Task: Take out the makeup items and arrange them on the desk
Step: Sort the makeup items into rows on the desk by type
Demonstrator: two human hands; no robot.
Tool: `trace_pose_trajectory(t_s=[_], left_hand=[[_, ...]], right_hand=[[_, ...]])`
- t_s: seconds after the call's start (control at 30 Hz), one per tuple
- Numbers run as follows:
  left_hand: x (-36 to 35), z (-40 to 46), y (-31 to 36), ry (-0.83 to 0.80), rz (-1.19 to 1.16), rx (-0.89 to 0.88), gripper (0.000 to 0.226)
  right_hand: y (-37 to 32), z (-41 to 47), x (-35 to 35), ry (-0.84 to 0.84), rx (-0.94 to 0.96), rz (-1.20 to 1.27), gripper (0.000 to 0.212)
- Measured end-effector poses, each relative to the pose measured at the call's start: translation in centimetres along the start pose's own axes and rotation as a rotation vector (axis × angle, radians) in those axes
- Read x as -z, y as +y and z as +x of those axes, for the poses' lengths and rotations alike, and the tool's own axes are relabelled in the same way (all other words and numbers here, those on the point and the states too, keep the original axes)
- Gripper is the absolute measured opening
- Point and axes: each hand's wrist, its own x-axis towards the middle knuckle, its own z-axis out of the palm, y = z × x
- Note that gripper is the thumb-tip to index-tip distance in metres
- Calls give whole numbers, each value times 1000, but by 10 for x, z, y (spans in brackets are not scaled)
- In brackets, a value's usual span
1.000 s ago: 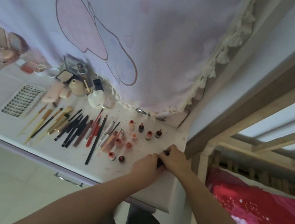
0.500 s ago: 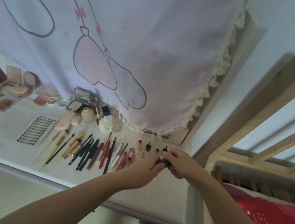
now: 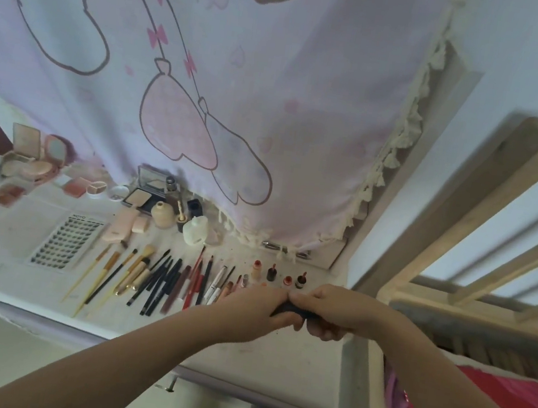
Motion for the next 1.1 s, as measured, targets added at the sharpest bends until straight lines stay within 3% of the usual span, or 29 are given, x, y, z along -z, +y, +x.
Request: trace_pose_trajectory(t_s=[0.1, 0.23, 0.33, 0.43, 0.57, 0.83, 1.1], left_hand=[[16, -2, 8, 8, 50, -72, 19], [36, -17, -22, 97, 88, 48, 13], [35, -26, -39, 236, -90, 106, 21], [6, -6, -22, 199, -335, 143, 17], [-34, 7, -22, 203, -628, 259, 29], [-100, 29, -10, 362, -698, 370, 21], [-124, 72, -16, 621, -568, 524, 19]], right_hand=[[-8, -6, 7, -91, 97, 83, 39], [10, -20, 34, 91, 108, 251, 35], [31, -21, 44, 188, 87, 427, 39], [34, 5, 24, 193, 159, 585, 34], [55, 24, 8, 280, 146, 741, 23], [114, 62, -18, 659, 130, 63, 28], [121, 99, -24, 698, 167, -187, 7]])
